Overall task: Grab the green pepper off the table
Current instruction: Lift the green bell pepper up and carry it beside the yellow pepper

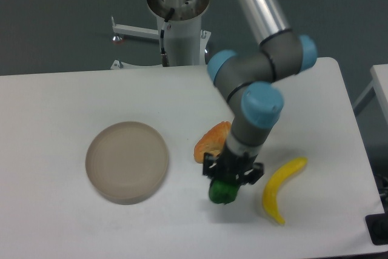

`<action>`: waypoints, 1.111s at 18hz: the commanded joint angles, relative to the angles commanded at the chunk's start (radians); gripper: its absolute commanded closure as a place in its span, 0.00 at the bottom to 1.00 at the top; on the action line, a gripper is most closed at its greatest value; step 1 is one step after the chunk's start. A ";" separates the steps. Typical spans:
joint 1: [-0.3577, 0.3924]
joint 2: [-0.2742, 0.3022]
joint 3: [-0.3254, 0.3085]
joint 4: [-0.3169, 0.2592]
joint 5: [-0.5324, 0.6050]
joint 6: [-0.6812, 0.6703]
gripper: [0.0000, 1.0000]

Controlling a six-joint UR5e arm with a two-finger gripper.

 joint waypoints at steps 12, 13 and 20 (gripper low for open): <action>0.118 0.169 -0.146 -0.133 0.257 0.670 0.84; 0.118 0.167 -0.146 -0.138 0.270 0.707 0.84; 0.115 0.157 -0.137 -0.140 0.281 0.851 0.84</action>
